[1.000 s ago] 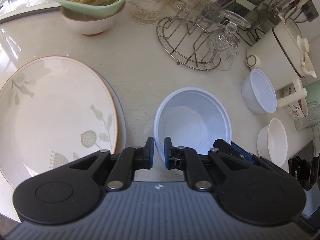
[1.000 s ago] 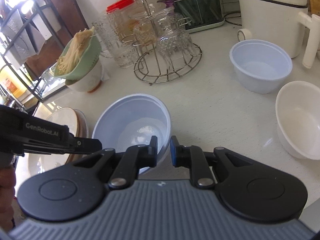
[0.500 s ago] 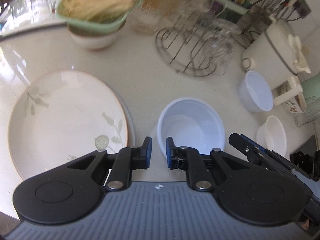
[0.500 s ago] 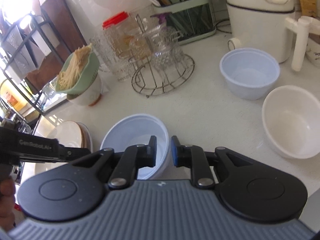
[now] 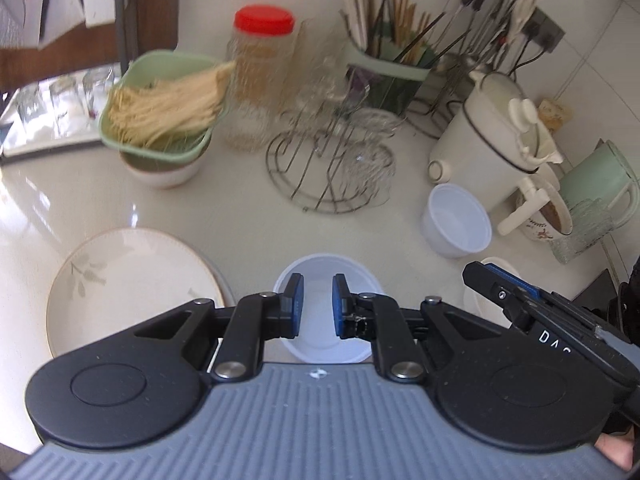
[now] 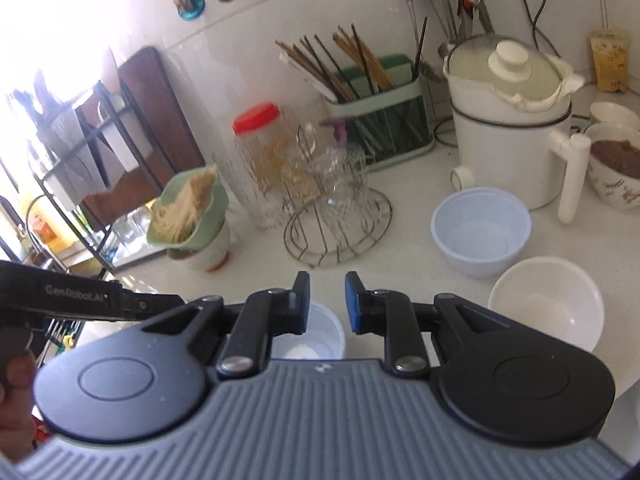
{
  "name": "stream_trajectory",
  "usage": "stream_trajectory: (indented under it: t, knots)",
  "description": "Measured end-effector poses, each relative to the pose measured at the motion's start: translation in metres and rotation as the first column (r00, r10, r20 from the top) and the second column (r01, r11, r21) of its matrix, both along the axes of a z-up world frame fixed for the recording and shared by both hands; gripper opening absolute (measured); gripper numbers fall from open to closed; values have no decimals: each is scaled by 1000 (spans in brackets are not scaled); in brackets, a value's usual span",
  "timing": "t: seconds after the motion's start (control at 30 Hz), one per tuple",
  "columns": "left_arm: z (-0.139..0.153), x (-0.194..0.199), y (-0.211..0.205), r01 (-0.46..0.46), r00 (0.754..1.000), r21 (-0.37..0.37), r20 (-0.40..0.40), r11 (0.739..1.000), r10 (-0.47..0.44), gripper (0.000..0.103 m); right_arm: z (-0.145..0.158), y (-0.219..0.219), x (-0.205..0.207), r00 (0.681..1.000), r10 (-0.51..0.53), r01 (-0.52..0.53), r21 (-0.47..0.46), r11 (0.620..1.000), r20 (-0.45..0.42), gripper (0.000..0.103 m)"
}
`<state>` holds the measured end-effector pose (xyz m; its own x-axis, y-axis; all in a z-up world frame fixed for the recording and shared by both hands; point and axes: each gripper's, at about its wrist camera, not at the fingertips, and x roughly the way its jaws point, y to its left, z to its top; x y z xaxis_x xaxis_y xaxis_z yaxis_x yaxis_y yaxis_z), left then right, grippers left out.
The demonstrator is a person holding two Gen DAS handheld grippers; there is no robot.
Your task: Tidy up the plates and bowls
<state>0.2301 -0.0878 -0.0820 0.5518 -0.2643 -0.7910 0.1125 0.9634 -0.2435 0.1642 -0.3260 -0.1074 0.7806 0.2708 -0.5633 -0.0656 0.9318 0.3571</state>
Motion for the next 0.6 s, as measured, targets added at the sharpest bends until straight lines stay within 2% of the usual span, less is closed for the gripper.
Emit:
stream_trajectory:
  t: [0.4, 0.5, 0.6]
  knots:
    - [14, 3, -20, 83, 997, -15, 1, 996, -83, 16, 22, -3, -18, 997, -65, 66, -41, 997, 40, 23]
    - [16, 8, -17, 101, 995, -5, 18, 995, -101, 16, 24, -3, -20, 995, -85, 87, -46, 995, 48, 23]
    - [13, 19, -10, 102, 995, -20, 0, 995, -102, 16, 25, -2, -22, 992, -113, 117, -65, 991, 51, 23]
